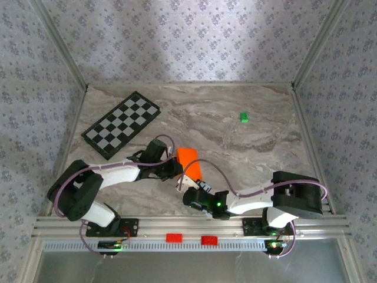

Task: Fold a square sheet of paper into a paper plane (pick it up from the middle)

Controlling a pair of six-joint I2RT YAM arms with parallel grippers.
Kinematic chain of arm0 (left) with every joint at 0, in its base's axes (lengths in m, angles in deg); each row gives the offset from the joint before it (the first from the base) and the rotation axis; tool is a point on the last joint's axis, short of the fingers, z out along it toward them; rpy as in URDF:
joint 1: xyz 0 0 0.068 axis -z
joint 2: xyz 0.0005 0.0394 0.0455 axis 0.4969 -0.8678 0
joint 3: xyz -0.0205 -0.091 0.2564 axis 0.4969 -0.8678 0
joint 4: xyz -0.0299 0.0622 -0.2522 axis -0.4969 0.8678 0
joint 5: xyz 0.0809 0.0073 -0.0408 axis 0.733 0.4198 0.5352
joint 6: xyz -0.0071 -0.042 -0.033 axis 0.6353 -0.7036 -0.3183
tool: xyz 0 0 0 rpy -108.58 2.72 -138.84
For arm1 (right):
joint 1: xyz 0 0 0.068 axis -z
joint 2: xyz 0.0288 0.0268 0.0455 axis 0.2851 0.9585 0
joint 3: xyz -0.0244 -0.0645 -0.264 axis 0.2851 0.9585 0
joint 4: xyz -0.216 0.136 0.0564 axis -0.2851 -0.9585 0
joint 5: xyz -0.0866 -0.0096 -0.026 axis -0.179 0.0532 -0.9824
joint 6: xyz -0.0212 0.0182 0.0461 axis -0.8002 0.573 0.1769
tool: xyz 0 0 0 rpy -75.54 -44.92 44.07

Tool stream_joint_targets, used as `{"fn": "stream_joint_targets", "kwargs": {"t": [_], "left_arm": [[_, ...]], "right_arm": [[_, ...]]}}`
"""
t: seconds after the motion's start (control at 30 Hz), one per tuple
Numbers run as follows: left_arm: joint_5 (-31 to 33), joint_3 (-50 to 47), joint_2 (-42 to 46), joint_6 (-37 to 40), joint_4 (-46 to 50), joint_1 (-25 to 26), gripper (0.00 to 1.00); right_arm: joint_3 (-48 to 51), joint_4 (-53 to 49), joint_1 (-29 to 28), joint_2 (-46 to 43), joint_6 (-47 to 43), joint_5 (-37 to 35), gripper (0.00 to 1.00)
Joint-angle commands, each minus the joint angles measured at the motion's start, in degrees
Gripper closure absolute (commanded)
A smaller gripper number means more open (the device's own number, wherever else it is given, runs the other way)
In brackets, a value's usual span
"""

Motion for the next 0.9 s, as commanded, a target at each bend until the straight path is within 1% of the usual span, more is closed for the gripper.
{"fn": "stream_joint_targets", "kwargs": {"t": [0.0, 0.13, 0.2, 0.23, 0.27, 0.37, 0.43, 0.47, 0.57, 0.63, 0.77, 0.87], "left_arm": [[0.5, -0.1, 0.1, -0.2, -0.6, -0.2, 0.99], [0.6, -0.1, 0.1, -0.3, -0.6, -0.3, 0.99], [0.7, -0.2, 0.3, -0.2, -0.4, -0.3, 0.97], [0.8, -0.1, 0.3, -0.3, -0.1, -0.3, 0.95], [1.1, -0.3, 0.7, -0.1, 0.3, -0.3, 0.91], [3.8, -0.6, 2.8, 0.8, 2.7, -0.2, 0.73], [6.3, -0.9, 5.2, 1.4, 5.2, -0.4, 0.66], [7.7, -1.0, 6.6, 1.6, 6.6, -0.5, 0.61], [10.8, -1.3, 10.0, 2.4, 10.5, -1.6, 0.54], [11.4, -1.6, 11.6, 2.7, 12.1, -2.8, 0.53], [11.2, -2.2, 14.4, 3.3, 14.0, -5.4, 0.53], [10.0, -2.6, 15.7, 3.8, 14.5, -6.7, 0.55]], "right_arm": [[-0.5, -0.7, 0.5, -1.2, 1.0, 0.6, 0.91], [-0.4, -0.9, 0.8, -1.6, 1.4, 1.7, 0.97], [-0.4, -1.1, 1.1, -1.8, 1.6, 2.8, 1.00], [-0.4, -1.2, 1.2, -2.0, 1.9, 3.6, 1.00], [-0.4, -1.3, 1.4, -2.3, 2.2, 4.3, 1.00], [-0.3, -1.9, 2.5, -3.0, 3.9, 7.7, 1.00], [-0.2, -2.2, 3.6, -3.5, 5.7, 10.9, 1.00], [-0.1, -2.2, 4.5, -3.8, 7.0, 13.6, 1.00], [-0.1, -2.7, 8.6, -4.9, 12.2, 22.7, 1.00], [-0.1, -2.8, 11.8, -5.6, 15.9, 29.2, 1.00], [0.0, -2.6, 19.9, -6.1, 23.8, 42.1, 1.00], [0.6, 0.1, 24.5, -5.9, 28.4, 50.9, 1.00]]}}
